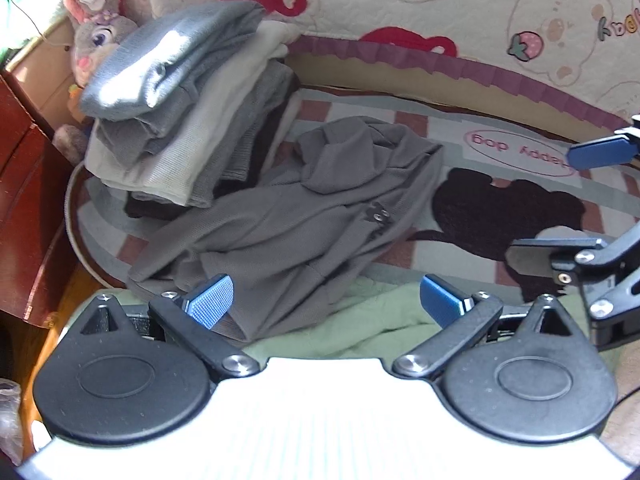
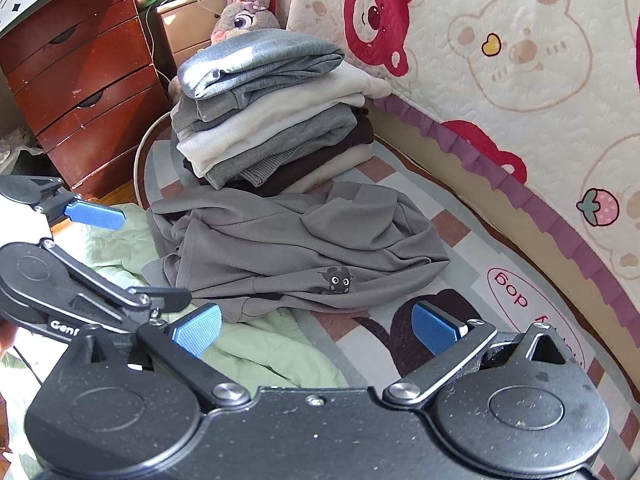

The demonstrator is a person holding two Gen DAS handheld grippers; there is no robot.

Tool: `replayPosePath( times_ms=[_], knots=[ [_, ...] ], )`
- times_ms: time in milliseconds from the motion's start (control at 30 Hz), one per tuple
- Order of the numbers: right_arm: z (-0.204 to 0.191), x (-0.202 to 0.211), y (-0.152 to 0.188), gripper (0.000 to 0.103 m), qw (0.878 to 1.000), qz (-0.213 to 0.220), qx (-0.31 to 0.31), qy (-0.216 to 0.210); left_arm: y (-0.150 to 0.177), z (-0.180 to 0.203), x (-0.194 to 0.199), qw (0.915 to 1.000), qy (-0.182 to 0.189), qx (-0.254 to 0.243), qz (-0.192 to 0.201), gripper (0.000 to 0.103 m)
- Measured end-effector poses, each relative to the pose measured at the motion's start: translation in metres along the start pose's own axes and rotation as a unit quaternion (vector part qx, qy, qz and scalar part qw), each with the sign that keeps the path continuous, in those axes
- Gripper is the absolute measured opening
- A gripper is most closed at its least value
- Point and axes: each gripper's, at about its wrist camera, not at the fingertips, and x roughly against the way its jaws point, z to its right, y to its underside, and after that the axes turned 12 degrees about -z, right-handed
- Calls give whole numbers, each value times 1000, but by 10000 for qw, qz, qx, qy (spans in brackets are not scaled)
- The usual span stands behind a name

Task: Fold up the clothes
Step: 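Reach both grippers toward the crumpled grey shirt and grasp it with the right gripper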

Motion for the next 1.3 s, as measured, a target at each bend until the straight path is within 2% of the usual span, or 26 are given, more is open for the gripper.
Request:
replayPosePath(
  times_ms=[300, 400, 533, 667, 700, 767, 800, 833, 867, 933, 967, 1000, 1033, 1100, 1167, 1233, 1300],
  knots=[
    [2, -11, -5, 103, 9999, 65, -47, -147, -2, -1, -11, 9994, -234, 47, 234, 102],
    [3, -14, -7, 103, 9997, 141, -80, -198, -2, 0, -13, 9982, -443, 56, 401, 102],
    [4, -17, -9, 103, 9973, 581, -105, -441, -2, -5, -16, 9966, -477, 168, 646, 102],
    [6, -38, -6, 99, 9900, 1316, -4, -506, -8, -11, -37, 9937, -553, 536, 813, 102],
    [8, -45, -6, 93, 9881, 1467, 29, -455, -10, -12, -44, 9926, -574, 665, 836, 101],
    [10, -59, -6, 88, 9836, 1767, 94, -353, -16, -20, -63, 9892, -574, 1084, 801, 101],
    [11, -66, -6, 79, 9817, 1878, 143, -289, -20, -24, -73, 9865, -564, 1331, 763, 101],
    [13, -75, -10, 59, 9818, 1873, 240, -190, -23, -28, -83, 9835, -521, 1561, 752, 100],
    [14, -84, -14, 47, 9826, 1831, 316, -78, -26, -30, -93, 9808, -425, 1731, 788, 99],
    [21, -105, -23, 8, 9878, 1529, 261, 107, -31, -29, -110, 9763, -265, 1977, 840, 88],
    [26, -114, -26, 5, 9901, 1392, 176, 86, -33, -28, -119, 9737, -185, 2099, 866, 82],
    [32, -124, -28, 5, 9920, 1255, 91, 66, -34, -30, -129, 9711, -68, 2227, 852, 64],
    [38, -133, -30, 5, 9936, 1127, -3, 45, -32, -34, -140, 9686, 120, 2364, 762, 54],
    [51, -152, -32, 5, 9952, 915, -332, -15, -27, -41, -163, 9630, 387, 2596, 615, 49],
    [68, -172, -29, 6, 9937, 651, -886, -195, -17, -44, -185, 9624, 141, 2639, 623, 42],
    [87, -192, -22, 12, 9875, 421, -1455, -440, -9, -49, -204, 9622, -231, 2660, 540, 42],
    [99, -209, -13, 13, 9810, 229, -1841, -559, -5, -63, -213, 9562, -292, 2884, 413, 42]
  ],
)
